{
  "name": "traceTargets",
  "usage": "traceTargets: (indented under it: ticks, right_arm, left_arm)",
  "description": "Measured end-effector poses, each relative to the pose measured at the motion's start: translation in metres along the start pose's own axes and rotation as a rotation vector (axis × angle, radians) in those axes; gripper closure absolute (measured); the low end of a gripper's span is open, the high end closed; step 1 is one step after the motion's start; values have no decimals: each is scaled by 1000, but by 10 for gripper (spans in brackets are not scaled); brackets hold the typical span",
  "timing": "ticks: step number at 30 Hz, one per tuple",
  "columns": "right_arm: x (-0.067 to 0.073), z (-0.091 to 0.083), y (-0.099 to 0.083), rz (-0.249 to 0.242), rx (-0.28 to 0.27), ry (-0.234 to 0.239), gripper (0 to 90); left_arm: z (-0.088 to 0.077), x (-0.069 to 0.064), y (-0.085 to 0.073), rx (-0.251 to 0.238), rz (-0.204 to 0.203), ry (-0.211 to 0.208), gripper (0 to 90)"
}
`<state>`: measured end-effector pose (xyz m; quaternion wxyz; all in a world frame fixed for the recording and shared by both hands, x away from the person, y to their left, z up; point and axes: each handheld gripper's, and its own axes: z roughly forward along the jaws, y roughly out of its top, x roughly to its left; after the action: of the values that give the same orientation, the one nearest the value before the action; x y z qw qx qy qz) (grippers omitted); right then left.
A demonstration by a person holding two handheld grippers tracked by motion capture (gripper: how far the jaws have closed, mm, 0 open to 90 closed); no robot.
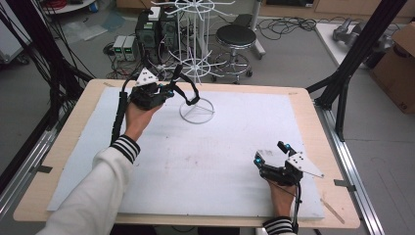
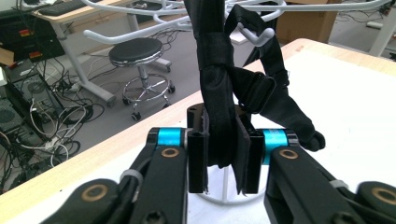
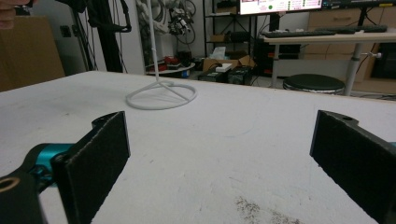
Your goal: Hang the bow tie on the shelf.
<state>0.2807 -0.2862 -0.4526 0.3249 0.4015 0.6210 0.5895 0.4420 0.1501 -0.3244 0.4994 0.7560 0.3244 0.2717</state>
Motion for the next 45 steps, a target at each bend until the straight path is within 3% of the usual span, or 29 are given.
traceTargets:
  ticks: [3, 5, 6, 7, 11, 12, 13, 14, 15, 16, 17, 18, 20, 22, 23, 24, 27, 28, 36, 42, 45]
  right_arm:
    - [0, 0, 0, 0, 0, 0, 38]
    - [0, 0, 0, -1, 0, 0, 38]
    - [0, 0, 0, -7, -2, 0, 38]
    - [0, 0, 0, -8, -2, 0, 38]
    - [0, 0, 0, -7, -2, 1, 38]
    - [0, 0, 0, 0, 0, 1, 38]
    - [0, 0, 0, 2, -1, 1, 38]
    - [-1, 0, 0, -1, -2, -1, 38]
    - [0, 0, 0, 3, 1, -1, 38]
    - [0, 0, 0, 3, 3, -2, 38]
    - [0, 1, 0, -5, 1, -2, 38]
    - [0, 1, 0, -6, 5, -4, 38]
    - [0, 1, 0, -7, 12, -4, 38]
    - [0, 2, 1, -7, 16, -4, 38]
    - [0, 2, 1, -7, 17, -5, 38]
    - [1, 2, 1, -4, 17, -5, 38]
    - [0, 1, 0, -12, 9, -7, 38]
    - [0, 1, 0, -8, 9, -7, 38]
    - [0, 1, 0, -6, 8, -5, 38]
    - [0, 0, 0, -12, 0, -8, 38]
    - [1, 0, 0, -12, 0, -8, 38]
  left_arm:
    - [1, -1, -1, 12, 2, 2, 610]
    - [1, -2, -5, 32, 4, 32, 425]
    - [-1, -2, -8, 22, 11, 33, 335]
    - [-3, -1, -12, 5, 10, 4, 257]
    - [-10, 2, -22, -12, 0, -25, 134]
    - [-20, 4, -32, -23, -3, -47, 130]
    - [-20, 4, -32, -23, -3, -47, 115]
    - [-34, 6, -44, -41, -8, -70, 100]
    - [-34, 6, -44, -41, -8, -70, 95]
    - [-50, 7, -58, -94, -4, -80, 92]
    - [-50, 7, -58, -94, -4, -80, 86]
    - [-66, 10, -73, -132, 7, -85, 86]
    - [-74, 11, -81, -150, 7, -81, 84]
    - [-94, 16, -106, -198, -12, -80, 84]
    - [-94, 16, -106, -198, -12, -80, 83]
    - [-104, 19, -120, -216, -33, -67, 84]
    - [-113, 20, -134, -236, -54, -55, 83]
    - [-121, 21, -145, -250, -73, -34, 84]
    - [-132, 15, -175, -313, -99, 19, 84]
    - [-133, 10, -185, -315, -107, 33, 84]
    - [-136, 7, -191, -363, -109, 55, 84]
